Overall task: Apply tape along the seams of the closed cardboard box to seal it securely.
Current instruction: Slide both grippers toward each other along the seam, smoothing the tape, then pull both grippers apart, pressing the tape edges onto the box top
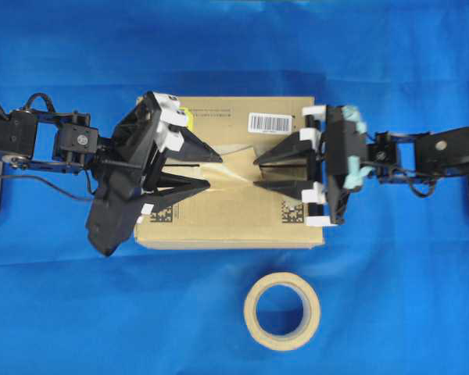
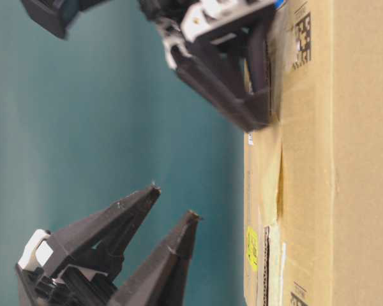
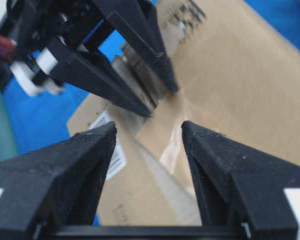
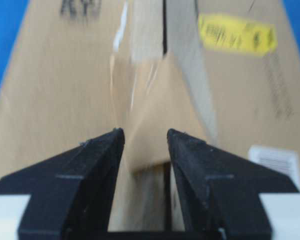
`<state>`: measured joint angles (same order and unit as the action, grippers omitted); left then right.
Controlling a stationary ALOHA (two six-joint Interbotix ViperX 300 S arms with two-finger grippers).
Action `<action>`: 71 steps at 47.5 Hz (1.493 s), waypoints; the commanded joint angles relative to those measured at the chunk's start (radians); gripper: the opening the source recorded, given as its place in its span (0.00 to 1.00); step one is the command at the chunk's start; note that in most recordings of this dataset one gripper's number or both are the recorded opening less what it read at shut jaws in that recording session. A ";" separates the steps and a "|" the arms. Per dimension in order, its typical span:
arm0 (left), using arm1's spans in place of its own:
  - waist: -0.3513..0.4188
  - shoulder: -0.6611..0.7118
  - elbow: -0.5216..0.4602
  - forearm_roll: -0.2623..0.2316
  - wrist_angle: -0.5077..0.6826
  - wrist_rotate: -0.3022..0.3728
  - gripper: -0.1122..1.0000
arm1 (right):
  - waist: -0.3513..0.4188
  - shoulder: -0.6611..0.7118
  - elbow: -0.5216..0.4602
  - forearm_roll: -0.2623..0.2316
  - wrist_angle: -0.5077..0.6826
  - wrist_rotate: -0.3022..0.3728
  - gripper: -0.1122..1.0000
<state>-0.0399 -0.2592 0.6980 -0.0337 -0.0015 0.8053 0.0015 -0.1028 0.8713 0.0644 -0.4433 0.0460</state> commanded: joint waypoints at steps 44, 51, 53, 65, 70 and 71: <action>0.026 0.213 0.023 0.000 -0.273 -0.592 0.10 | -0.054 0.135 -0.190 -0.005 0.012 -0.012 0.10; 0.034 0.239 0.041 0.000 -0.322 -0.600 0.10 | -0.041 0.172 -0.202 -0.002 0.020 -0.003 0.10; 0.037 0.245 0.048 0.000 -0.333 -0.601 0.10 | -0.038 0.179 -0.202 -0.002 0.021 0.000 0.10; 0.063 0.256 0.083 0.000 -0.362 -0.604 0.10 | -0.031 0.195 -0.179 0.008 0.021 0.003 0.10; 0.069 0.250 0.103 0.000 -0.364 -0.606 0.10 | -0.031 0.186 -0.161 0.009 0.021 0.003 0.10; 0.072 0.247 0.109 0.000 -0.362 -0.606 0.10 | -0.031 0.183 -0.156 0.009 0.020 0.003 0.10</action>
<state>0.0153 0.0046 0.7992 -0.0337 -0.3620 0.1994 -0.0383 0.1012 0.7056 0.0706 -0.4280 0.0506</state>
